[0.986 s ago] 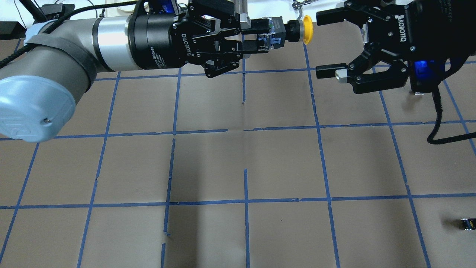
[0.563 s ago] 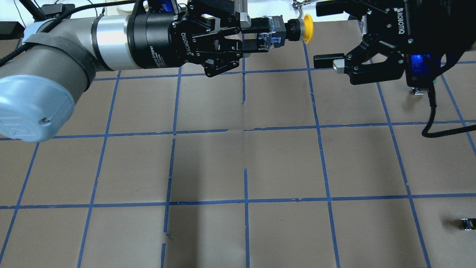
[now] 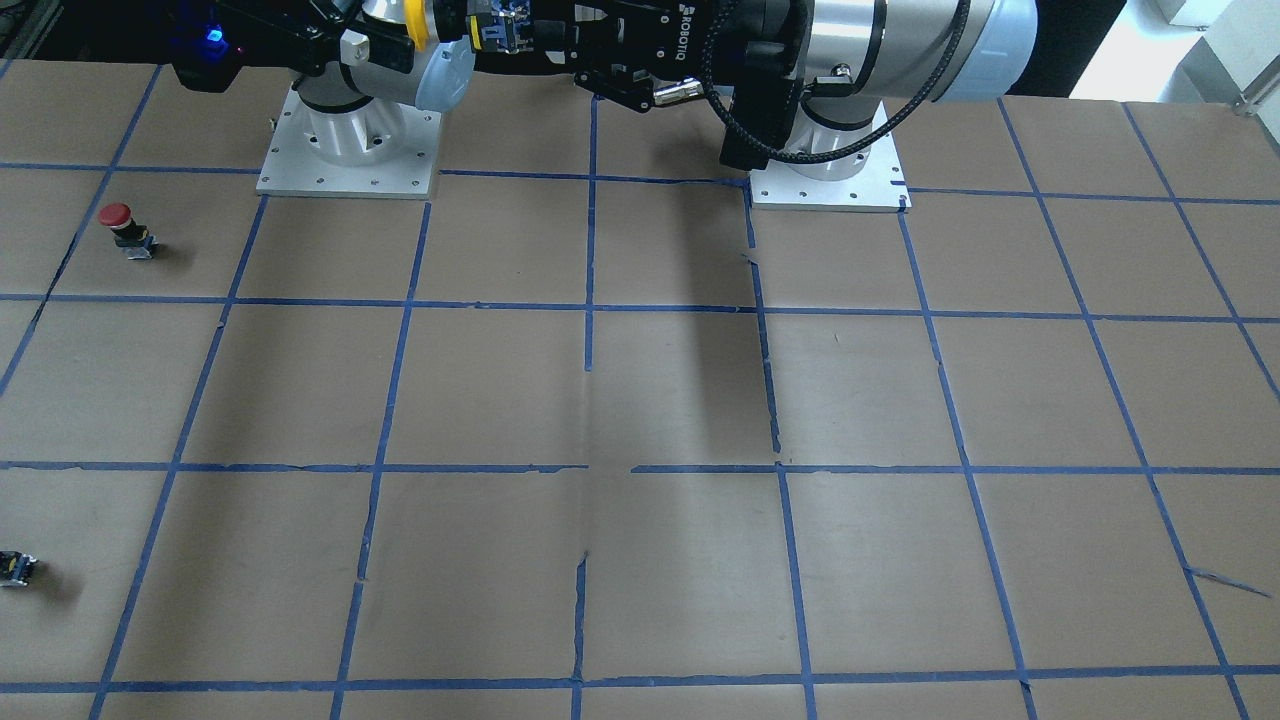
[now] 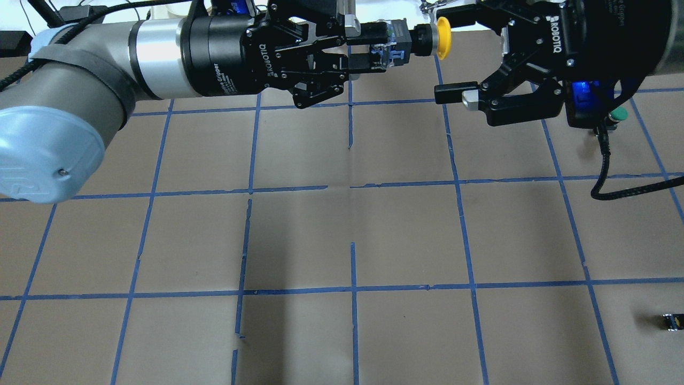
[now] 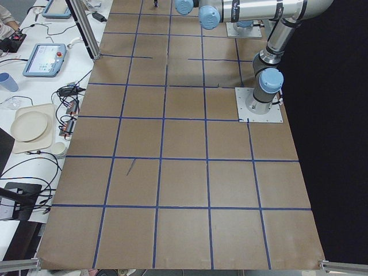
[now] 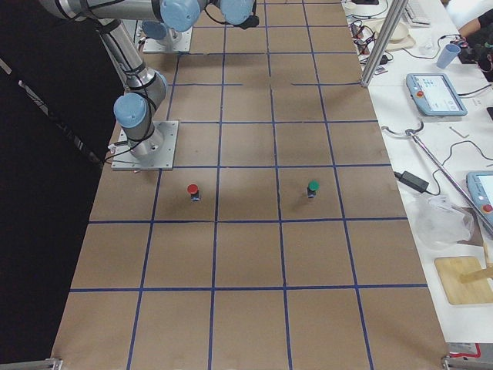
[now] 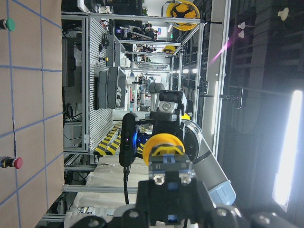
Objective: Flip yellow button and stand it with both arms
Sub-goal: 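Bring the open right gripper down around the yellow cap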
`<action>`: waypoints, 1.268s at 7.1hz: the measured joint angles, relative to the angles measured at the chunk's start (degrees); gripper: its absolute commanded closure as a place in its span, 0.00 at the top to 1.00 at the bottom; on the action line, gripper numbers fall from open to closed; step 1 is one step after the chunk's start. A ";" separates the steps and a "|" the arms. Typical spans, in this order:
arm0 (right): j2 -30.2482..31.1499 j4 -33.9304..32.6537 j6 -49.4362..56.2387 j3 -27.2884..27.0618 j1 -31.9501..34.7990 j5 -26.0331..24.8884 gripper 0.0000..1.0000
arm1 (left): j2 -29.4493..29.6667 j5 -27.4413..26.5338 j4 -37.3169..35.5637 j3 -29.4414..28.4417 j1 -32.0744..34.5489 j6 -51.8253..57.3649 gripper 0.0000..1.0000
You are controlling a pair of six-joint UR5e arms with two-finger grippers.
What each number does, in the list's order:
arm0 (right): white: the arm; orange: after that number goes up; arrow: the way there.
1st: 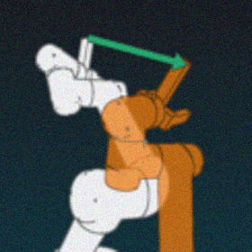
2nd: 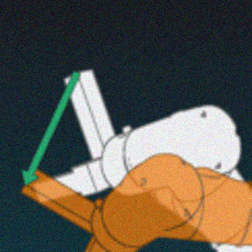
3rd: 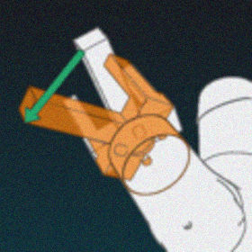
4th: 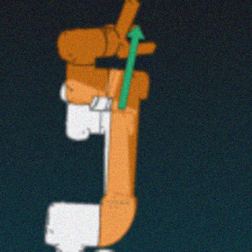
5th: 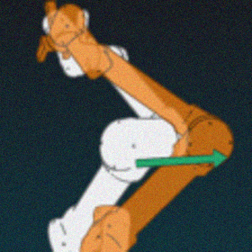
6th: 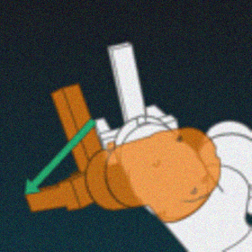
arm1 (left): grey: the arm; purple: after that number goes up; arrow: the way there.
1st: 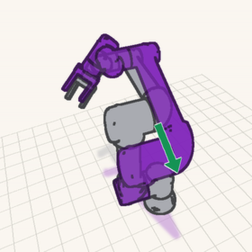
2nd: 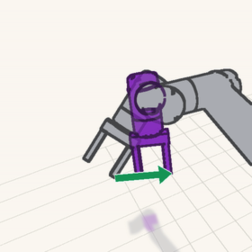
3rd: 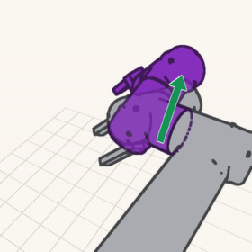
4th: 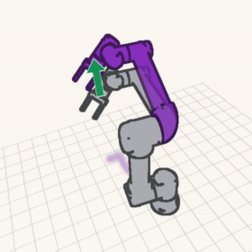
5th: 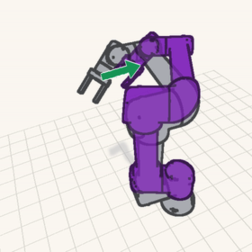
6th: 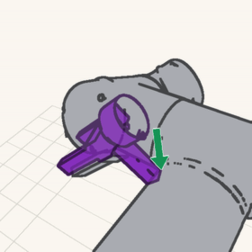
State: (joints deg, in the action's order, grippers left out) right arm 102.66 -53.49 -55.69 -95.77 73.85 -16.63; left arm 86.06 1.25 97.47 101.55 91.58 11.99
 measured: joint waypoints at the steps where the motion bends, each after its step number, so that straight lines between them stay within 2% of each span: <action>1: 0.11 -0.18 -0.23 0.11 0.16 0.00 1.00 | -0.01 0.25 0.00 -0.02 0.00 -0.02 0.22; 5: 0.33 -1.10 -0.75 0.18 0.17 2.63 0.99 | -0.01 0.42 0.00 0.00 0.00 0.07 0.22; 6: 0.24 -1.11 -0.77 -0.05 0.16 2.74 0.92 | -0.01 0.42 0.00 -0.02 0.00 0.07 0.22; 7: 0.24 -1.10 -0.80 -0.18 0.16 2.75 0.64 | -0.01 0.42 0.00 -0.03 0.00 0.11 0.22; 8: 0.27 -1.09 -0.82 -0.15 0.15 2.81 0.43 | -0.02 0.42 0.00 -0.03 0.00 0.15 0.22; 9: 0.27 -1.09 -0.82 -0.07 0.09 2.99 0.33 | -0.01 0.42 -0.17 0.03 0.00 0.17 0.22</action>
State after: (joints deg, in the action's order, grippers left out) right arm 102.93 -54.58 -56.51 -95.84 73.95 -13.63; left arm 86.05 1.67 97.30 101.58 91.58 12.16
